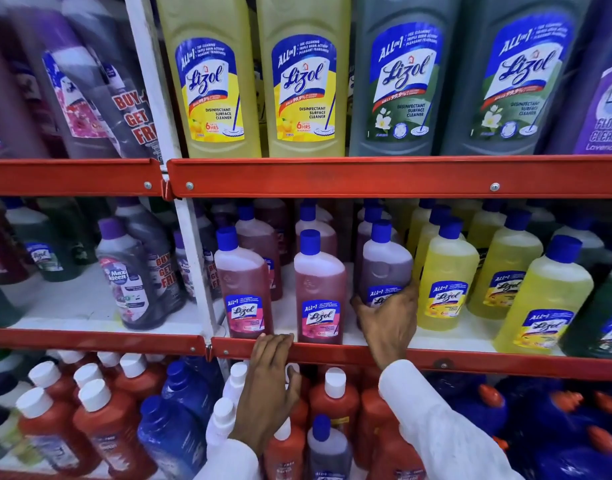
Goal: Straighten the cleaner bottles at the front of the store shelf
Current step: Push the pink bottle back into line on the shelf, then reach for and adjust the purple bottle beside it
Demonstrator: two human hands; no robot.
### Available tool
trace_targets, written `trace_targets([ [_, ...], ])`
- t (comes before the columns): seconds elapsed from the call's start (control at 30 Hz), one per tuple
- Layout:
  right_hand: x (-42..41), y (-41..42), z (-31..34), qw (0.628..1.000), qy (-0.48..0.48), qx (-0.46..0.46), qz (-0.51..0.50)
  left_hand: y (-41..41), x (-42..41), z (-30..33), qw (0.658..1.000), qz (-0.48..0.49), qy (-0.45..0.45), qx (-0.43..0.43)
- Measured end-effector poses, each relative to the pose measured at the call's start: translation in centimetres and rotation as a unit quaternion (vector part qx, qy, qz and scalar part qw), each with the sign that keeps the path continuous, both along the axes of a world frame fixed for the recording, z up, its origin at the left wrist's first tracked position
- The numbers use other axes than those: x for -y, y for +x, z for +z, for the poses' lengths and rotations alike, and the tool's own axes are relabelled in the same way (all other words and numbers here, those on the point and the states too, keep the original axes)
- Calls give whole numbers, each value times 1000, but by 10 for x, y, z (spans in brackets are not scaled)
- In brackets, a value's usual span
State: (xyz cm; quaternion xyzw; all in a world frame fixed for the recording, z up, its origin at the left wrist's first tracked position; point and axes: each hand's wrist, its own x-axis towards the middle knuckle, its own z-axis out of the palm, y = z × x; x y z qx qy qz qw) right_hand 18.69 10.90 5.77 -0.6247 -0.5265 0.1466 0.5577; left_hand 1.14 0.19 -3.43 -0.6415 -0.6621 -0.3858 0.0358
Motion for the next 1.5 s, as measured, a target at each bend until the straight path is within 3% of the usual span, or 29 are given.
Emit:
trace_targets([
  [0.5, 34, 16, -8, 999, -13, 44, 19, 5, 0, 3, 1000, 15, -6, 12],
  [0.73, 45, 60, -12, 993, 118, -31, 1, 7, 2, 6, 1000, 10, 0, 10],
  [0.9, -5, 90, -9, 998, -12, -3, -61, 8, 0, 6, 1000, 24, -13, 6],
  [1.0, -24, 95, -5, 997, -62, 13, -41, 8, 0, 7, 999, 30, -23, 1],
  [1.5, 2, 112, -16, 997, -31, 49, -54, 14, 4, 14, 999, 39, -31, 14],
])
